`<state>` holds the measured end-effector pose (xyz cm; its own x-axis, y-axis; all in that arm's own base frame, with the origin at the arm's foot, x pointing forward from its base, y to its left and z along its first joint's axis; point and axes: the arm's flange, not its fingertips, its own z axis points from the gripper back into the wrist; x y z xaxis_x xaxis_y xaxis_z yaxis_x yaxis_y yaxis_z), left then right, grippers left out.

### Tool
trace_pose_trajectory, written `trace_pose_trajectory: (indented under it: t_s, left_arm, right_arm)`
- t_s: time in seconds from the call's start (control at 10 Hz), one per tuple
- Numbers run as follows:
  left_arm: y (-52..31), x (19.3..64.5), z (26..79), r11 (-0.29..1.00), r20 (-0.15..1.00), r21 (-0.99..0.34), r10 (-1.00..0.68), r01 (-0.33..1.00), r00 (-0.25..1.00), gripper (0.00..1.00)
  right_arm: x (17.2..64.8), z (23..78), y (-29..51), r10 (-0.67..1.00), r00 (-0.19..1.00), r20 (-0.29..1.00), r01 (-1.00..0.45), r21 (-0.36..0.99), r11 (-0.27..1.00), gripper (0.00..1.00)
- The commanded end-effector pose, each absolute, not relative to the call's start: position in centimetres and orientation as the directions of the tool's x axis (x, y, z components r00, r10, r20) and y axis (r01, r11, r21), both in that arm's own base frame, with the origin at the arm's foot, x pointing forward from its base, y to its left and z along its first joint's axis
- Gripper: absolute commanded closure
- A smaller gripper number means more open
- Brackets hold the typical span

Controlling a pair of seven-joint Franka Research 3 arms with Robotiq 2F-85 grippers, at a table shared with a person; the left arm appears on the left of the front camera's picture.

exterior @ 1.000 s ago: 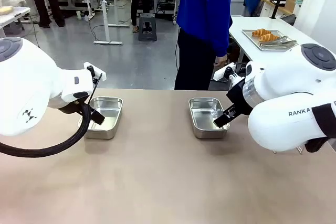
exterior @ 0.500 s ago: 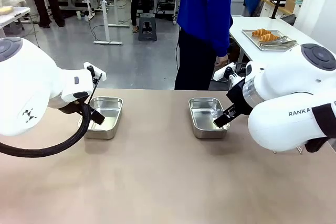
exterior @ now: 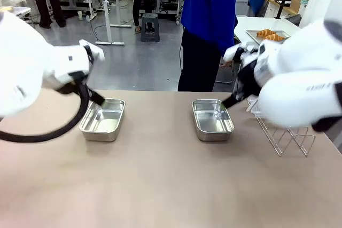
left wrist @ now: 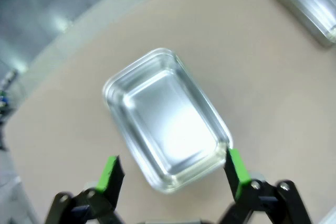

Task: Place the bread in airtight containers.
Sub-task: Lift both Airtight Container.

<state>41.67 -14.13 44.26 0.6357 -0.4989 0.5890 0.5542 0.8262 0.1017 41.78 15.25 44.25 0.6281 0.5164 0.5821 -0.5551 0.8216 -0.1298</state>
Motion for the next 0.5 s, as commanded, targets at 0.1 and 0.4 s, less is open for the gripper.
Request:
trace_pose_trajectory:
  t_s: [0.1, 0.4]
  left_arm:
    - [-5.0, 43.2, 52.4, 0.729, 0.626, 0.005, -0.536, 0.684, 0.566, 0.0]
    - [6.0, 41.8, 54.5, 0.562, 0.654, 0.043, -0.641, 0.826, 0.402, 0.0]
  right_arm:
    - [42.2, 53.5, 6.7, 0.487, 0.566, 0.665, -0.656, 0.005, 0.755, 0.0]
    - [41.4, 56.1, -5.4, 0.476, 0.437, 0.763, -0.778, 0.056, 0.626, 0.0]
